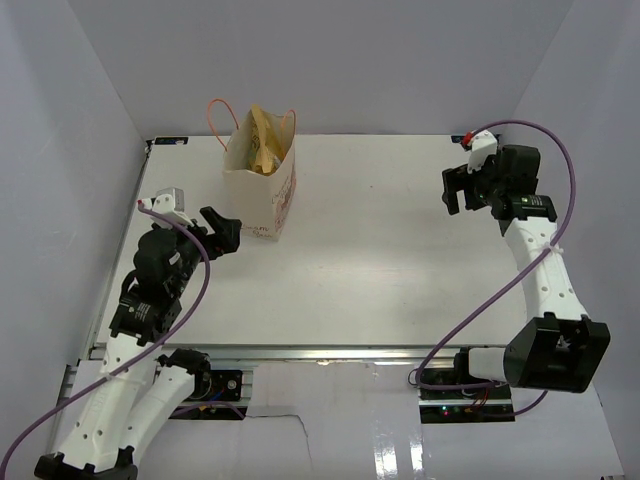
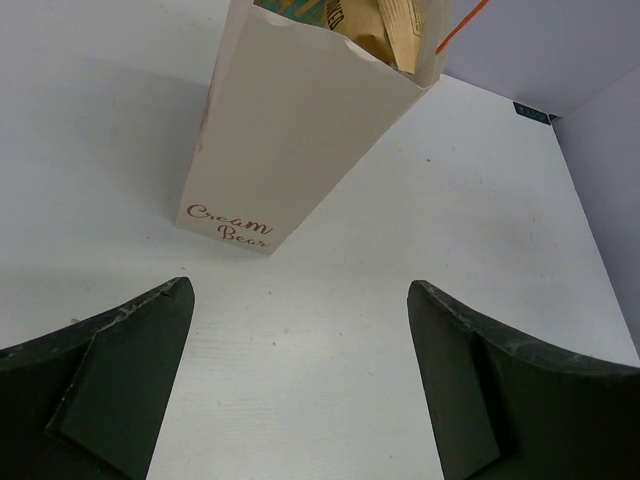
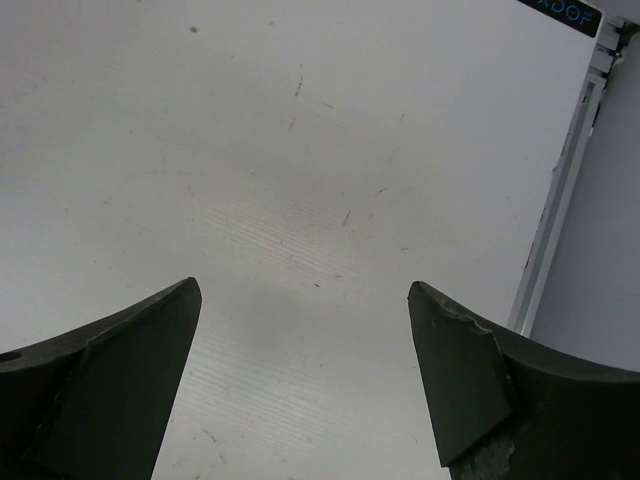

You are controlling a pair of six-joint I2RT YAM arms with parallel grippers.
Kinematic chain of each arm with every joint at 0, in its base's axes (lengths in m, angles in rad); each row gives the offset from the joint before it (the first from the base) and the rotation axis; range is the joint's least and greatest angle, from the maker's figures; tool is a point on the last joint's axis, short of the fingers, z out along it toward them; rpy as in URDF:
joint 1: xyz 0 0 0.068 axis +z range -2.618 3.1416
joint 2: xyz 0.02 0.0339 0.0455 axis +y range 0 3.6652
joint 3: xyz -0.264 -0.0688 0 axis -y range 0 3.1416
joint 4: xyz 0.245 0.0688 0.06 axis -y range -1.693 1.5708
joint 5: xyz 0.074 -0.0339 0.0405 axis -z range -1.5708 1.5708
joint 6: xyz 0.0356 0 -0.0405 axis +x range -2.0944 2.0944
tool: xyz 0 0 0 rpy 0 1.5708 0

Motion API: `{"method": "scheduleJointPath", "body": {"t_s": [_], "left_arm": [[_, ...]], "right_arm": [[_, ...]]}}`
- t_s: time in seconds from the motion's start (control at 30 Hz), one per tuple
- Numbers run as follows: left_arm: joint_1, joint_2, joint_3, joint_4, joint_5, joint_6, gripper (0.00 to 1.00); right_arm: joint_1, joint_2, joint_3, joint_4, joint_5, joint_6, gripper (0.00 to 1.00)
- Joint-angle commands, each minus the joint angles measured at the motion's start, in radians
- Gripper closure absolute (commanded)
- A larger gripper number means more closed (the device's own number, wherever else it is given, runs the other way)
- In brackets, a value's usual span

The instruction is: Place the snacks into the paper bag

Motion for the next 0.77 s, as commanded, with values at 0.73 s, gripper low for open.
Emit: {"method": "scheduleJointPath", "body": {"t_s": [0.73], "left_arm": [[0.005, -0.107, -0.1, -0.038, -0.045, -0.057, 0.02]], "right_arm": [[0.001, -0.174, -0.19, 0.163, 0.075, 0.073, 0.1]]}}
